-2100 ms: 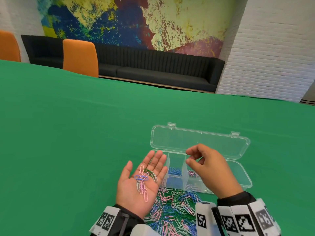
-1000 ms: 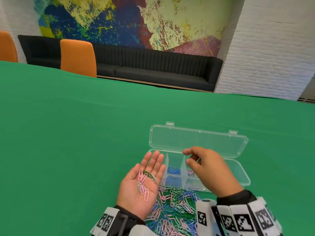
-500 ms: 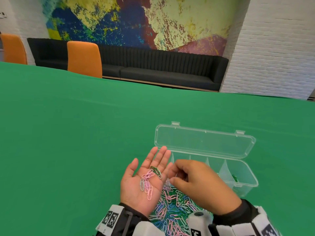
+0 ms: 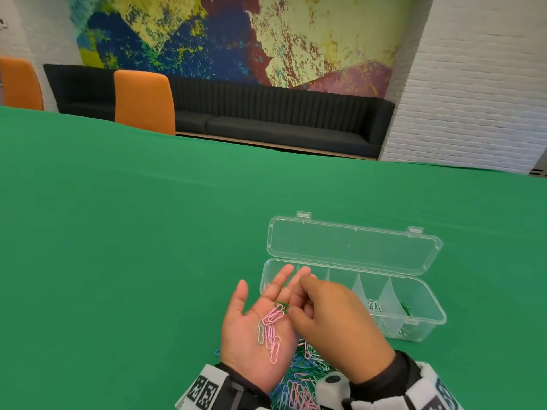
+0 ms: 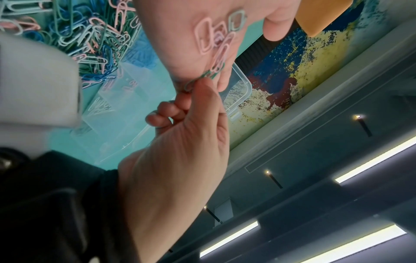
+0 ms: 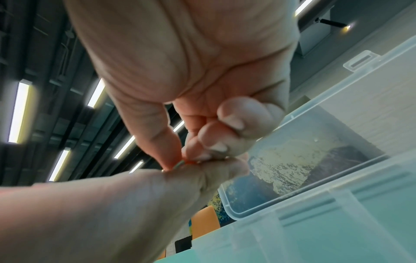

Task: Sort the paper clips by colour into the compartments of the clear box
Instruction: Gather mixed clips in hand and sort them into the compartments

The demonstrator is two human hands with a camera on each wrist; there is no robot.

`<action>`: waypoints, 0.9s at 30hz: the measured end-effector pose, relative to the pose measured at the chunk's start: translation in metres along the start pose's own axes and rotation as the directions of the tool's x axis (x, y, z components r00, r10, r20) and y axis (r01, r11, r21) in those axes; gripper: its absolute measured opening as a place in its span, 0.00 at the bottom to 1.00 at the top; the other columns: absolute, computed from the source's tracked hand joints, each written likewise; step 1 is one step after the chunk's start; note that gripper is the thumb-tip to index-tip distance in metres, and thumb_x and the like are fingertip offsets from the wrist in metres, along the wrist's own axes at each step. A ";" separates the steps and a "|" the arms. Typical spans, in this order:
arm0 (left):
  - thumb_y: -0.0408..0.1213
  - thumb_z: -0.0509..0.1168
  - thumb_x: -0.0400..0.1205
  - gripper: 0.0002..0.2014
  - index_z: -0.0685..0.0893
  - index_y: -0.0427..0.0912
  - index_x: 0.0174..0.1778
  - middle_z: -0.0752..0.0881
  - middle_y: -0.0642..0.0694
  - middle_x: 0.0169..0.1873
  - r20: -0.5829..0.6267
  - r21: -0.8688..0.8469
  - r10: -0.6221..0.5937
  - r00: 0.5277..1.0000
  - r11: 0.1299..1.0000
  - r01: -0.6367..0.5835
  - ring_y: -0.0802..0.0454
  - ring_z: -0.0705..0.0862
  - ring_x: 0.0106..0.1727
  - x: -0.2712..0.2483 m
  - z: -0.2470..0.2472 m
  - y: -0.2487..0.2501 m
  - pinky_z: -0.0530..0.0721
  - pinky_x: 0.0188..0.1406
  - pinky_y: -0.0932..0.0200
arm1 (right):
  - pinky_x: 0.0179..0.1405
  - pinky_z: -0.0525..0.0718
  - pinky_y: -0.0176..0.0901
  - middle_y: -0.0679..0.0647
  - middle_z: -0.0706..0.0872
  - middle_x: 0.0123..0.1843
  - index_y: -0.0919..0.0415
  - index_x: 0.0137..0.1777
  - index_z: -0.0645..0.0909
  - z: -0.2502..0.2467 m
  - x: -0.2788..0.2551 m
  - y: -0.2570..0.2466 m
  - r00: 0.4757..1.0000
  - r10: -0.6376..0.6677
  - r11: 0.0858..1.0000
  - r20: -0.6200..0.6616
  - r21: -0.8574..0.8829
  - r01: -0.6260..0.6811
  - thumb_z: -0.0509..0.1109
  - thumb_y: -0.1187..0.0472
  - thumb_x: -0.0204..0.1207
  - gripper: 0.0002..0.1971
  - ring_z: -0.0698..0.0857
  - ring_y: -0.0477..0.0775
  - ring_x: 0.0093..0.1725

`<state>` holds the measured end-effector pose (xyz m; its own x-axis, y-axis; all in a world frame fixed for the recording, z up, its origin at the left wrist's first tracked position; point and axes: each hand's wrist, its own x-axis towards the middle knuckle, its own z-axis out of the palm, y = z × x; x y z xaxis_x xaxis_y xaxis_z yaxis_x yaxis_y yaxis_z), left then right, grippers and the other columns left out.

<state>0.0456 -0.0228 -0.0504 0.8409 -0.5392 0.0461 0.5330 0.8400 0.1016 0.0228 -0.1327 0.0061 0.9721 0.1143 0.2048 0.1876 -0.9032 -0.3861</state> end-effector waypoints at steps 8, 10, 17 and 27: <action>0.35 0.82 0.61 0.43 0.72 0.26 0.70 0.71 0.25 0.72 0.081 -0.017 -0.034 0.996 0.999 0.035 0.28 0.72 0.72 0.004 -0.010 0.003 0.79 0.60 0.30 | 0.43 0.76 0.44 0.50 0.83 0.38 0.56 0.43 0.77 0.001 0.003 0.004 0.999 0.004 0.998 -0.038 0.060 -0.001 0.63 0.57 0.74 0.04 0.80 0.51 0.41; 0.34 0.83 0.58 0.44 0.73 0.26 0.70 0.72 0.24 0.70 0.046 -0.012 -0.017 0.999 1.000 0.017 0.28 0.74 0.70 0.004 -0.008 0.002 0.79 0.60 0.31 | 0.39 0.74 0.40 0.48 0.82 0.35 0.54 0.39 0.76 0.000 0.003 0.005 0.999 0.009 0.995 -0.044 0.095 -0.005 0.63 0.58 0.74 0.03 0.79 0.48 0.38; 0.51 0.62 0.80 0.36 0.57 0.33 0.77 0.58 0.30 0.78 0.056 0.324 0.162 0.985 0.931 -0.171 0.38 0.62 0.80 0.011 -0.017 -0.007 0.60 0.79 0.41 | 0.39 0.80 0.45 0.51 0.85 0.33 0.53 0.35 0.77 -0.013 0.001 0.006 0.996 0.093 0.960 -0.012 0.265 -0.087 0.64 0.60 0.71 0.05 0.81 0.48 0.34; 0.51 0.60 0.77 0.32 0.72 0.33 0.73 0.65 0.29 0.76 -0.055 0.147 0.090 0.994 0.986 -0.081 0.32 0.67 0.76 0.013 -0.025 -0.011 0.69 0.73 0.33 | 0.37 0.79 0.44 0.51 0.81 0.31 0.58 0.34 0.78 -0.072 -0.025 0.107 0.883 0.439 0.888 -0.168 0.232 -0.397 0.66 0.62 0.75 0.08 0.78 0.51 0.32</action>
<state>0.0528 -0.0373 -0.0755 0.8895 -0.4569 0.0006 0.4431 0.8629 0.2428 0.0086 -0.2623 0.0239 0.9166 -0.3650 0.1630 -0.1866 -0.7513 -0.6330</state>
